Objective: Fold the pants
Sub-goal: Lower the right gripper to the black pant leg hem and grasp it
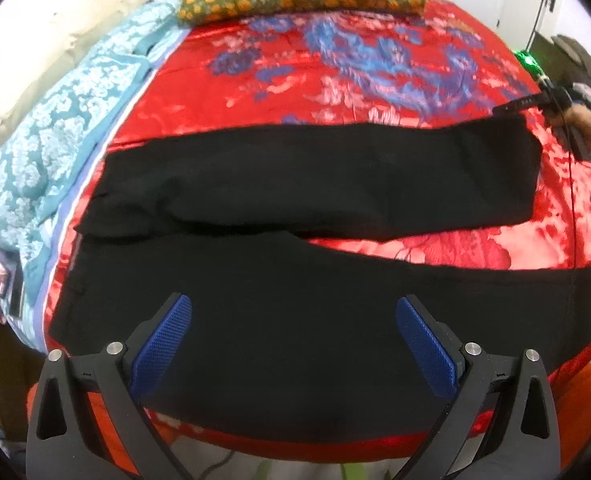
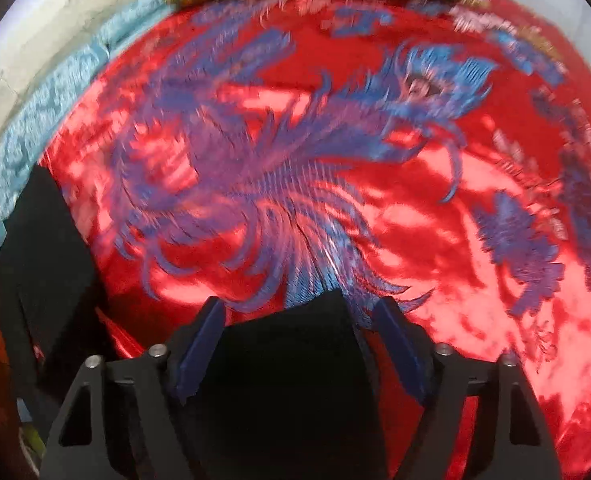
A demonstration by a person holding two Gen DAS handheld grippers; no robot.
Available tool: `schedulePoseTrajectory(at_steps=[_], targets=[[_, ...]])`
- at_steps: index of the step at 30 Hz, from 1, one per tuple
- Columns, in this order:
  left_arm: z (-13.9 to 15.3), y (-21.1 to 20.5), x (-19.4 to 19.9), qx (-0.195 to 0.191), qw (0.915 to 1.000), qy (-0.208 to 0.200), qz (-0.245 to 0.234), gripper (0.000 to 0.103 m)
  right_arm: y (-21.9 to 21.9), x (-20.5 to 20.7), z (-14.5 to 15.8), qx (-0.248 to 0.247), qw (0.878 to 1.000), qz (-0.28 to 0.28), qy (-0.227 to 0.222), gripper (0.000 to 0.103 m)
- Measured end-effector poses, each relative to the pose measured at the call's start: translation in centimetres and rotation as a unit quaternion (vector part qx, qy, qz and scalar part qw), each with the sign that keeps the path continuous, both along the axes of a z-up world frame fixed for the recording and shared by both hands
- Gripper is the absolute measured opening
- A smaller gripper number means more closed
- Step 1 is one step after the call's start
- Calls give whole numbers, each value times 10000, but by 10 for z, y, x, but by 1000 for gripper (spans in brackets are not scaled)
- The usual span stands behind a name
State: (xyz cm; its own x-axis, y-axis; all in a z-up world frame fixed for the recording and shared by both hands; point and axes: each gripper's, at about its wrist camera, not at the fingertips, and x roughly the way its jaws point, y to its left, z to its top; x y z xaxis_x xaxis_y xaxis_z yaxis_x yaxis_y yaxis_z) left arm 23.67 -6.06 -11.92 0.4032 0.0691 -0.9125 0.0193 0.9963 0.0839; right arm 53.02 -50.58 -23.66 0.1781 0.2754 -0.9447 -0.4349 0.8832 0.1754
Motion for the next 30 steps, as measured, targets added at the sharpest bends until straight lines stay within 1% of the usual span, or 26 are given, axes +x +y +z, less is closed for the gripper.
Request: schedulePoseTrajectory(at_steps=[1,2,3,4,5,7,8,10,11,13,14,16,18,20,21,23,24,25,27,29,30], targets=[[-3,0,1,-10,10000,47,-3,102,1,-1,-5,-10,9998,129,153,58],[-6,0,2,-24,10000,86,-2,102,2,-3,-6,-41,9995,217,233,55],[-8,0,2,-43,9999,118,0,102,2,-5,-3,-76,9991,319,256,34],[-10,0,3,-59,9999,135,5,102,1,-6,1,-14,9989,363,304,17],[-10,0,4,-69,9999,137,8,102,-1,-8,8,45,9988,382,294,16],[-9,0,3,-95,9999,111,13,102,-9,-14,32,123,9991,396,36,14],[-8,0,3,-108,9999,95,19,102,-16,-15,45,150,9993,312,-140,14],[-5,1,3,-152,9999,34,43,102,-41,-12,75,140,9978,-148,-630,14],[-3,2,3,-170,9998,-2,60,102,-55,-10,87,106,9951,-412,-893,14],[-1,3,3,-175,9998,-43,104,102,-89,-8,108,55,9842,-1188,-1308,14],[0,4,2,-175,9998,-57,125,102,-108,-8,113,-18,9760,-1608,-1466,14],[-1,5,2,-159,9997,-62,193,102,-126,-3,111,-117,9654,-2121,-1511,14],[-3,6,3,-155,9996,-36,236,102,-132,1,99,-248,9599,-2420,-1392,14],[-9,5,4,-98,9996,47,257,102,-131,3,86,-324,9558,-2608,-1317,14],[-11,5,3,-68,9996,72,264,102,-134,5,78,-392,9510,-2819,-1208,16],[-16,7,4,-2,9994,130,322,102,-140,7,65,-280,9439,-3124,-1028,33],[-18,9,4,8,9992,168,368,102,-141,6,62,-153,9428,-3170,-1021,60],[-19,12,4,-15,9990,189,416,102,-141,3,62,-41,9415,-3185,-1096,79],[-19,18,3,-84,9985,189,500,102,-152,-13,65,18,9398,-3171,-1273,81],[-19,21,3,-123,9983,165,536,102,-165,-26,58,91,9377,-3286,-1124,81],[-19,21,3,-141,9983,151,540,102,-175,-40,52,242,9327,-3463,-979,81]])
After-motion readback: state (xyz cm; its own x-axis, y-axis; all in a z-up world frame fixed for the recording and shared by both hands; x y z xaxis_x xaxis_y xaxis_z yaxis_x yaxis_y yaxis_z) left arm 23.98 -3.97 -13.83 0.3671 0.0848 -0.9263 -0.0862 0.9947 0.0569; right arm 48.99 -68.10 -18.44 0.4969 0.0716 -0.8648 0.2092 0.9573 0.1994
